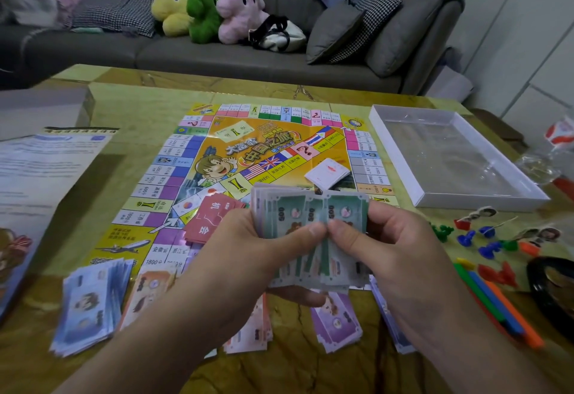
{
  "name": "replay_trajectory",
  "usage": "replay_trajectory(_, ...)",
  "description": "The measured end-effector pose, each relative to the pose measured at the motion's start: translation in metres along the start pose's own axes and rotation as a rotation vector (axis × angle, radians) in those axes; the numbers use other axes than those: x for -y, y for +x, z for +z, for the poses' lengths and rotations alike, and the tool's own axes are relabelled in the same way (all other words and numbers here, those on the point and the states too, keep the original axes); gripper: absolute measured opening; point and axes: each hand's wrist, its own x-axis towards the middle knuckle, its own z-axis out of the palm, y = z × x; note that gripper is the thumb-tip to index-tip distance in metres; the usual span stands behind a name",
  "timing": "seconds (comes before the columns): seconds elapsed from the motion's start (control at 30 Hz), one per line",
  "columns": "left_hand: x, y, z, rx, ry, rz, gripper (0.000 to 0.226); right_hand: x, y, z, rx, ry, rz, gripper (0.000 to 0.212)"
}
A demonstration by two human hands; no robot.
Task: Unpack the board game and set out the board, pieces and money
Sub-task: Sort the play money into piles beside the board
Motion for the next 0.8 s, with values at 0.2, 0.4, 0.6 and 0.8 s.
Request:
replay_trajectory(0.2,-0.0046,-0.0005,0.0017,0.064,-0.104,-0.030,0.025,-0.0001,0.0038,-0.0059,-0.076,-0.028,-0.008,0.010)
replay_trajectory(0.4,0.0018,0.0007,-0.0022,0.054,0.048,0.037,0.019,0.0038,-0.0018,-0.0023,0.004,0.023,-0.047,0.026)
replay_trajectory(0.6,-0.0029,-0.0002,-0.0014,0.113,-0.058,0.001,0.021,0.0025,0.0007,-0.0046,-0.042,0.039,-0.030,0.022)
replay_trajectory(0.8,0.0016,0.0011,-0.0010,0.036,0.039,0.047,0.019,0.0013,0.0002,-0.0007,-0.005,0.145,0.014,0.030)
